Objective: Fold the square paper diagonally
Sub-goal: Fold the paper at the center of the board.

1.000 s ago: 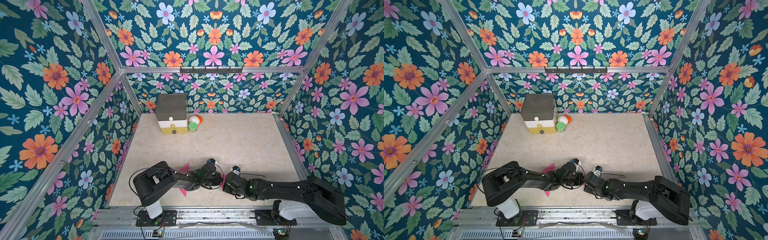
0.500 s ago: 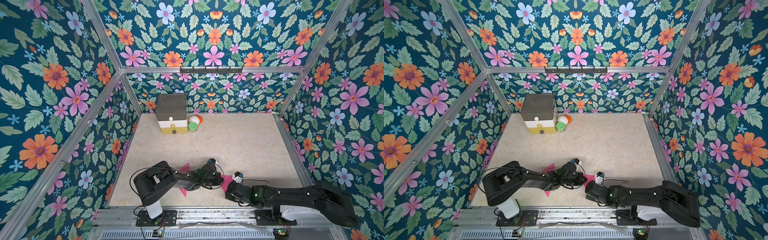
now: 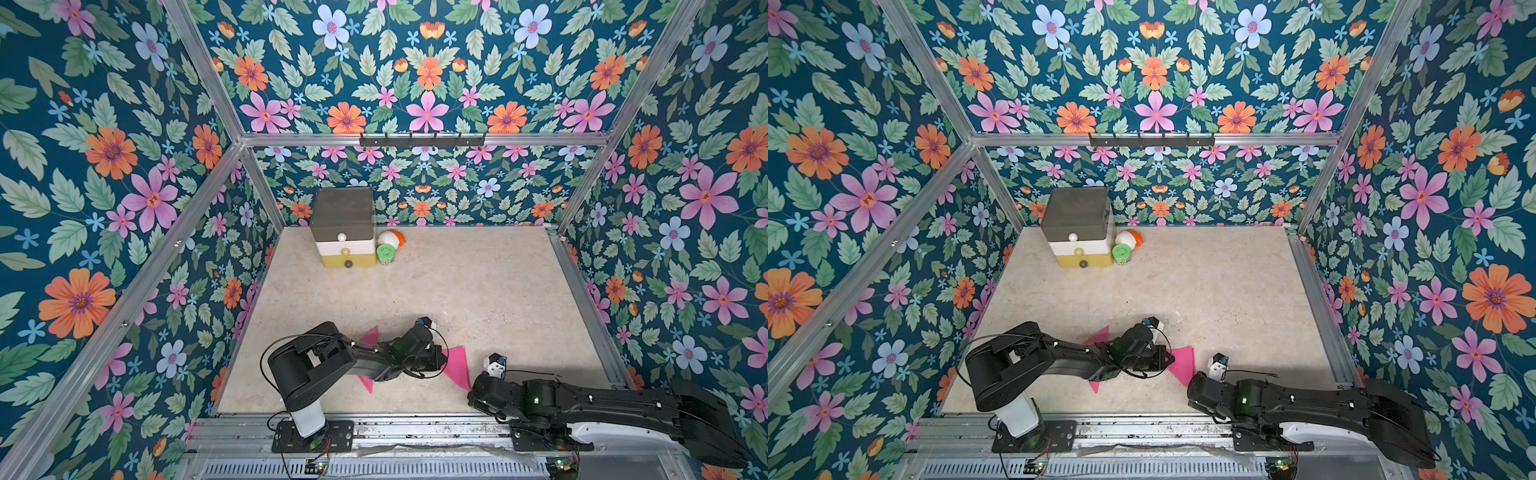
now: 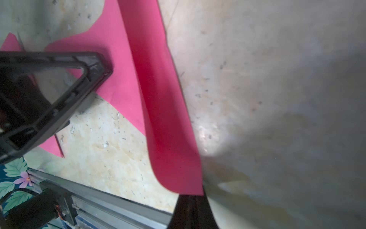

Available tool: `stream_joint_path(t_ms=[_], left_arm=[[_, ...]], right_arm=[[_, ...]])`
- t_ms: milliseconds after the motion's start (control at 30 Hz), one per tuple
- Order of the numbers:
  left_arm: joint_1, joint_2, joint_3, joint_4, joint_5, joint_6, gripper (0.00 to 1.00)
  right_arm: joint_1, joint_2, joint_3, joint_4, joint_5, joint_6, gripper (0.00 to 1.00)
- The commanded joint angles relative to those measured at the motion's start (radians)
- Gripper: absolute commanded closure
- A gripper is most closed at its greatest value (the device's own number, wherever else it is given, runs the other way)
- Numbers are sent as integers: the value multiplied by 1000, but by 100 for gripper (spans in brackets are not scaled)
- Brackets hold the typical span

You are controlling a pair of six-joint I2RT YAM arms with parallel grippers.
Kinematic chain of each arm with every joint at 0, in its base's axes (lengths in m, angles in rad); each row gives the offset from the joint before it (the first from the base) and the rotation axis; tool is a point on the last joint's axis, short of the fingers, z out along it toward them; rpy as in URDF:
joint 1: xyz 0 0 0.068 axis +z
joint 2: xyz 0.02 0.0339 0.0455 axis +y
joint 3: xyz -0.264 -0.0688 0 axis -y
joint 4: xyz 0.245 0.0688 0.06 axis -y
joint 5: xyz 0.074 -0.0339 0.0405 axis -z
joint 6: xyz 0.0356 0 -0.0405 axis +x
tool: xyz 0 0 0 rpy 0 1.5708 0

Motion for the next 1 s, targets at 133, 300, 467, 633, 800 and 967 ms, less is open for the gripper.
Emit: stream_joint_path(t_ms=[133, 300, 467, 633, 800, 967], left_arm=[[1, 16, 2, -139, -32, 20, 100], [0, 16, 2, -142, -31, 23, 100], [1, 17, 2, -142, -30, 24, 100], [2, 15, 1, -148, -30, 26, 100], [1, 19, 5, -149, -30, 27, 100], [1, 21, 7, -150, -29, 30, 100]], right_arm=[[1, 20, 114, -76, 17, -67, 100], [-20, 65, 131, -5, 17, -85, 100], [-115, 63, 77, 55, 3, -120, 100], [-137, 105, 95, 91, -19, -163, 100], [-136, 124, 120, 105, -25, -184, 100], [-137, 158, 115, 107, -27, -180, 100]])
